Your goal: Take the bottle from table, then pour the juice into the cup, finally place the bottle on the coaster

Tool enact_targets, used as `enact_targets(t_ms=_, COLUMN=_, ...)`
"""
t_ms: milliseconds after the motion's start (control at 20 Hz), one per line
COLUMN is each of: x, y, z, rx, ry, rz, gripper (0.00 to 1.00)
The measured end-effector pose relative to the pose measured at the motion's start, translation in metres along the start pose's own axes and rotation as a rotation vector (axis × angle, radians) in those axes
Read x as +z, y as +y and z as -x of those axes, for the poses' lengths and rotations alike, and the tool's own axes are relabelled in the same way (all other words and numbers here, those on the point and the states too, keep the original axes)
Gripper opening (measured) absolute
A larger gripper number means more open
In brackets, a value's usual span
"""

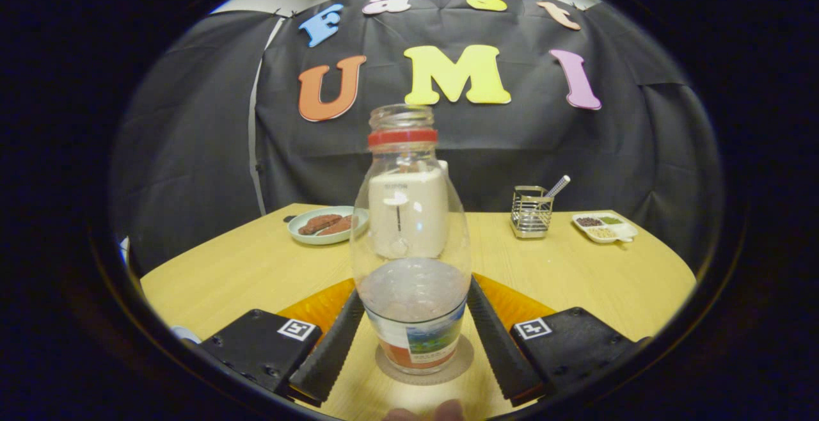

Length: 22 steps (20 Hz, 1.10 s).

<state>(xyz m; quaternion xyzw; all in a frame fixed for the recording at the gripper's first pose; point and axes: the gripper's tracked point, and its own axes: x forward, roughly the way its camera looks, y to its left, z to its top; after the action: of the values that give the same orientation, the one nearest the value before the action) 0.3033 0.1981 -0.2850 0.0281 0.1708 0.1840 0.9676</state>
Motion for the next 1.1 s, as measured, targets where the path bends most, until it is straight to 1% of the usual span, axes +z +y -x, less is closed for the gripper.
enact_targets(t_ms=200, x=0.035, y=0.004, z=0.018, rx=-0.007, ry=-0.073, rz=0.018, gripper=1.0)
enact_targets(t_ms=350, x=0.067, y=0.009, z=0.037, rx=-0.012, ry=-0.124, rz=0.051, gripper=1.0)
enact_targets(t_ms=550, x=0.11, y=0.018, z=0.074, rx=-0.021, ry=-0.2, rz=0.054, gripper=1.0)
enact_targets(t_ms=650, x=0.133, y=0.016, z=0.1, rx=-0.051, ry=-0.237, rz=0.075, gripper=1.0)
enact_targets(t_ms=750, x=0.161, y=0.02, z=0.134, rx=-0.064, ry=-0.292, rz=0.071, gripper=1.0)
enact_targets(t_ms=850, x=0.189, y=0.017, z=0.173, rx=-0.104, ry=-0.335, rz=0.083, gripper=1.0)
enact_targets(t_ms=900, x=0.203, y=0.019, z=0.193, rx=-0.11, ry=-0.366, rz=0.085, gripper=1.0)
enact_targets(t_ms=1050, x=0.226, y=0.018, z=0.25, rx=-0.143, ry=-0.401, rz=0.094, gripper=0.99)
enact_targets(t_ms=1100, x=0.228, y=0.019, z=0.266, rx=-0.147, ry=-0.391, rz=0.1, gripper=1.0)
